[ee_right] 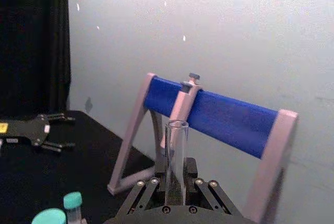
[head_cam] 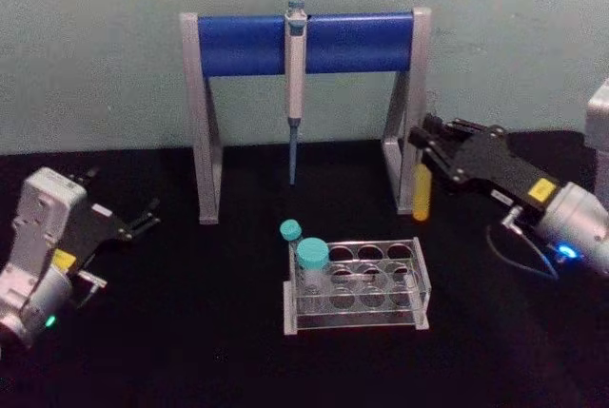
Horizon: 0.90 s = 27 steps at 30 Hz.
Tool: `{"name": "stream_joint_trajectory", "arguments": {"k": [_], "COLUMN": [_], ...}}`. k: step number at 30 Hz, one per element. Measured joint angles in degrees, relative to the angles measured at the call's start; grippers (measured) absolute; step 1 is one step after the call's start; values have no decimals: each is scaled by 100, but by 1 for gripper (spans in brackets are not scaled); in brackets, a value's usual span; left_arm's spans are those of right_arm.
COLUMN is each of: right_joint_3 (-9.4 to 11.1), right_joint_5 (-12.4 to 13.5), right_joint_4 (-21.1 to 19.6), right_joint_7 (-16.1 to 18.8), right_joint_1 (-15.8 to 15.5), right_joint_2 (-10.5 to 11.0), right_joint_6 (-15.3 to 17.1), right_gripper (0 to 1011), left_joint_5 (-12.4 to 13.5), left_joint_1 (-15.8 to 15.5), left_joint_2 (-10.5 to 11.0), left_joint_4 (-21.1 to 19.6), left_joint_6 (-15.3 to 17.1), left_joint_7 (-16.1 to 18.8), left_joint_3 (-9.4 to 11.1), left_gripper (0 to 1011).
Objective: Pick up the test tube from the test tube rack, shake it, then place it back into the test tube rack.
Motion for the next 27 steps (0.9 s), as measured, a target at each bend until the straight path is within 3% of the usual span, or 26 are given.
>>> {"name": "stream_joint_trajectory", "arguments": {"k": [6,14,21,27], "right_joint_3": [-125,-260,-270,-105], "right_joint_5": [81,388,718,746], "right_joint_4": [167,69,-388,-723], "right_joint_7": [249,647,847,573], "right_joint_1": [185,176,-154,-505], "right_joint_2": [-231,-264,68,391], "right_joint_6": [-70,-22,106,146], "right_gripper": [220,221,220,221], "left_joint_5": [0,0,0,0], "left_joint_1": [0,0,0,0], "left_joint_2": [0,0,0,0], "left_joint_4": [0,0,0,0], "left_joint_6": [0,0,0,0], "left_joint_7": [0,0,0,0], "left_joint_3": [0,0,0,0], "left_gripper": [1001,1001,1001,1001]}}
